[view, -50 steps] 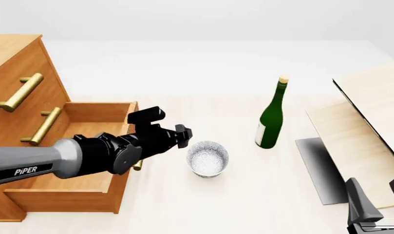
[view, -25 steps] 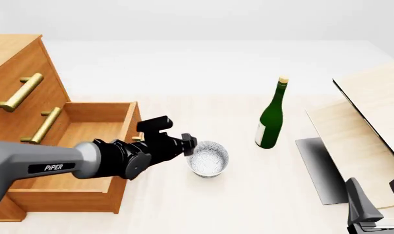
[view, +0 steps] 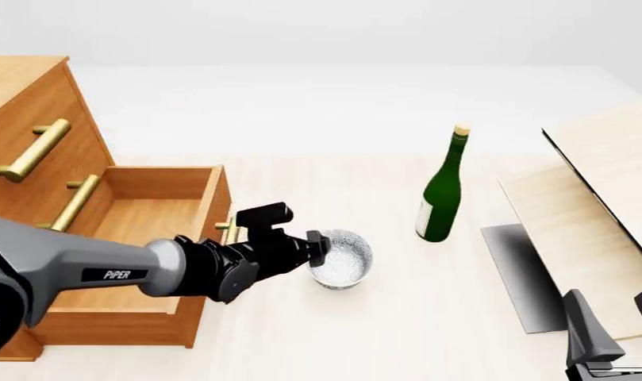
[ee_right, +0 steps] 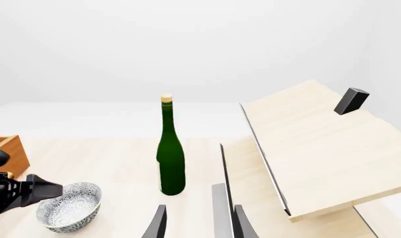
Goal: Put the bowl in the bottom drawer of the cabinet and close it.
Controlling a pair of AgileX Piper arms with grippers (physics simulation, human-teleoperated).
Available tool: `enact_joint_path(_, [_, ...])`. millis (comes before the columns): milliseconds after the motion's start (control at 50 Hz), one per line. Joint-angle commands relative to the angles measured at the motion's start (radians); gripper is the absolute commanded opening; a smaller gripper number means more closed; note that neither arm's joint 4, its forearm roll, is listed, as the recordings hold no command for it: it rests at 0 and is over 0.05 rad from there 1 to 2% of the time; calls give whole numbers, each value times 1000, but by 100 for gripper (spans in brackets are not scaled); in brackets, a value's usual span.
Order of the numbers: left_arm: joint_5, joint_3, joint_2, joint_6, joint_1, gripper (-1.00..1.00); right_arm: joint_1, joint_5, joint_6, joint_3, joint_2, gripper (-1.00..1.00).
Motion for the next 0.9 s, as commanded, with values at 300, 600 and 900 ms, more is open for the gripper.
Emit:
enact_joint_path(300, [-71, 24, 109, -21, 2, 100, 0, 0, 0, 0, 0, 100])
enact_joint_path(600, [-84, 20, 141, -32, 2, 100, 0, 0, 0, 0, 0, 100])
enact_joint_path(900, [-89, 50, 96, -30, 16, -100, 0, 0, 0, 0, 0, 100])
